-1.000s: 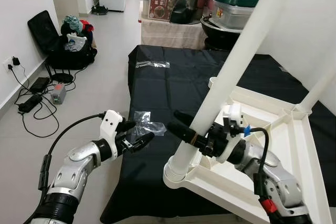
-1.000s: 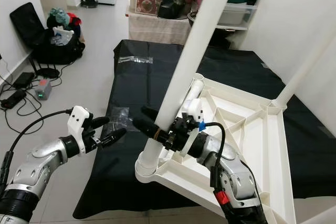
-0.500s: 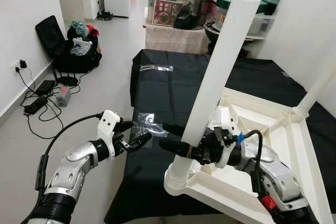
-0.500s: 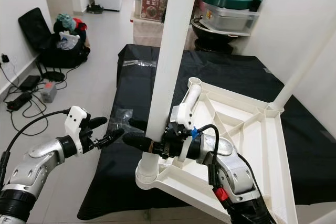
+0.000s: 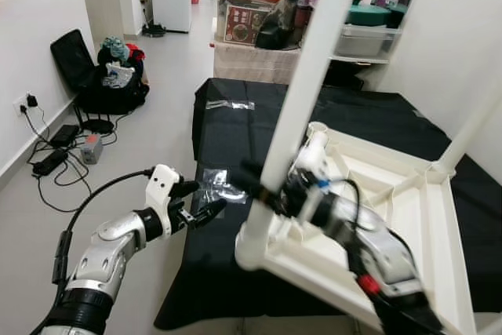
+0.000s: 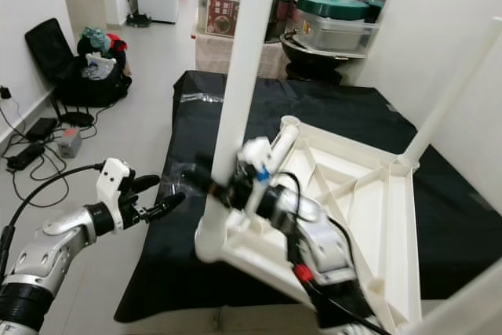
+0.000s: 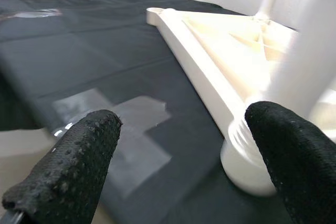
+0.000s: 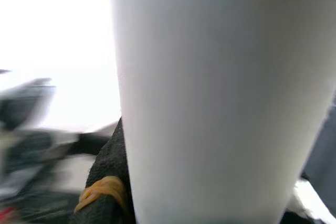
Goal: Building children table
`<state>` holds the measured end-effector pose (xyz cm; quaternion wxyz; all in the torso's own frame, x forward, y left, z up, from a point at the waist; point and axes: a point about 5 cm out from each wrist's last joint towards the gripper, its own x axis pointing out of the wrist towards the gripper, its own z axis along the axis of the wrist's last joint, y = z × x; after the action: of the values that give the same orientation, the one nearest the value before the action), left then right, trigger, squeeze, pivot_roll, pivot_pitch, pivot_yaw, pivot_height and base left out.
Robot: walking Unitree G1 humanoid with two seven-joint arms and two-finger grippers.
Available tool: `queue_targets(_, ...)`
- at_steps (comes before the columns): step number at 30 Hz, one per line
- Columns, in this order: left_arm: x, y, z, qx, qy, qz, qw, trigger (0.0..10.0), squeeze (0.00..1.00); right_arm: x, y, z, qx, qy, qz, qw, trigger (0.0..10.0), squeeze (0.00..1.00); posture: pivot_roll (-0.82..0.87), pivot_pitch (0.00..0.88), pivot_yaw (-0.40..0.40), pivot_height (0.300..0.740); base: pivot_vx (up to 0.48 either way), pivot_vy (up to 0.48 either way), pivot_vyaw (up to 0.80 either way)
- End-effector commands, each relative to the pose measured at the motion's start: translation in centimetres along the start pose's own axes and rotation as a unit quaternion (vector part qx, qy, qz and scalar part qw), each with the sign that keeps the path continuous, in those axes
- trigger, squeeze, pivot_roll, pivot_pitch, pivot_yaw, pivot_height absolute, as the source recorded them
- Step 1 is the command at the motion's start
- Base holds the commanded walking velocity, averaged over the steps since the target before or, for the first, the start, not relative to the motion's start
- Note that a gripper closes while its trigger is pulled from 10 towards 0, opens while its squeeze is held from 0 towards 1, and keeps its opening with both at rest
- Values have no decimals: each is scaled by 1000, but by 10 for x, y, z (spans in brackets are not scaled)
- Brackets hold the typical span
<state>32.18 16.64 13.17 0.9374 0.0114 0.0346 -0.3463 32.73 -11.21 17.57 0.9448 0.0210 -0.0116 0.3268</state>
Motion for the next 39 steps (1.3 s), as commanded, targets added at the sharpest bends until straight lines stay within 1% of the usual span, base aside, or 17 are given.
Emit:
queue_targets(1,0,0,-4,-4,7,1,1000,10000,0,-34,-38,-63,10,148,-216,965,9490,0,96,0,-115,740,0,0,0)
queue_targets(2,0,0,-4,-4,7,1,1000,10000,0,-34,-38,-63,10,148,-216,965,9490,0,96,0,-115,740,0,0,0)
queue_targets(3,1,0,-4,-4,6,2,1000,10000,0,-43,-44,-69,4,153,-286,946,9882,0,94,0,-112,740,0,0,0)
queue_targets(4,1,0,-4,-4,6,2,1000,10000,0,-43,-44,-69,4,153,-286,946,9882,0,94,0,-112,740,0,0,0)
queue_targets(5,2,0,-4,-3,5,3,1000,10000,0,-53,-47,-74,-6,158,-348,924,9725,0,93,0,-111,740,0,0,0)
queue_targets(7,2,0,-3,-3,4,4,1000,10000,0,-62,-46,-81,-6,167,-403,900,9843,0,93,0,-110,740,0,0,0)
queue_targets(9,2,0,-3,-3,4,4,1000,10000,0,-62,-46,-81,-6,167,-403,900,9843,0,93,0,-110,740,0,0,0)
queue_targets(12,2,2,-3,-3,5,7,1000,10000,0,-64,-44,-89,38,185,-445,875,10000,0,94,0,-110,740,0,0,0)
queue_targets(13,2,2,-3,-3,5,7,1000,10000,0,-64,-44,-89,38,185,-445,875,10000,0,94,0,-110,740,0,0,0)
queue_targets(16,3,3,-3,-1,7,9,1000,10000,0,-66,-51,-92,61,185,-492,849,10000,0,96,0,-110,740,0,0,0)
queue_targets(25,3,3,-4,2,11,12,1000,10000,0,-63,-43,-95,55,196,-519,830,10000,0,93,0,-109,740,0,0,0)
queue_targets(30,4,3,-4,3,12,13,1000,10000,0,-61,-46,-93,50,194,-524,828,10000,0,90,0,-110,740,0,0,0)
queue_targets(33,5,2,-5,3,13,12,1000,10000,0,-59,-46,-91,48,191,-519,832,10000,0,89,0,-109,740,0,0,0)
queue_targets(35,5,2,-6,2,15,11,1000,10000,0,-53,-43,-88,50,169,-478,860,10000,0,88,0,-109,740,0,0,0)
queue_targets(36,5,2,-6,2,15,11,1000,10000,0,-49,-40,-88,56,165,-440,881,10000,0,88,0,-109,740,0,0,0)
queue_targets(37,5,2,-6,2,15,11,1000,10000,0,-49,-40,-88,56,165,-440,881,10000,0,88,0,-109,740,0,0,0)
queue_targets(39,5,2,-6,2,16,10,1000,10000,0,-45,-34,-90,76,169,-393,901,10000,0,85,0,-106,740,0,0,0)
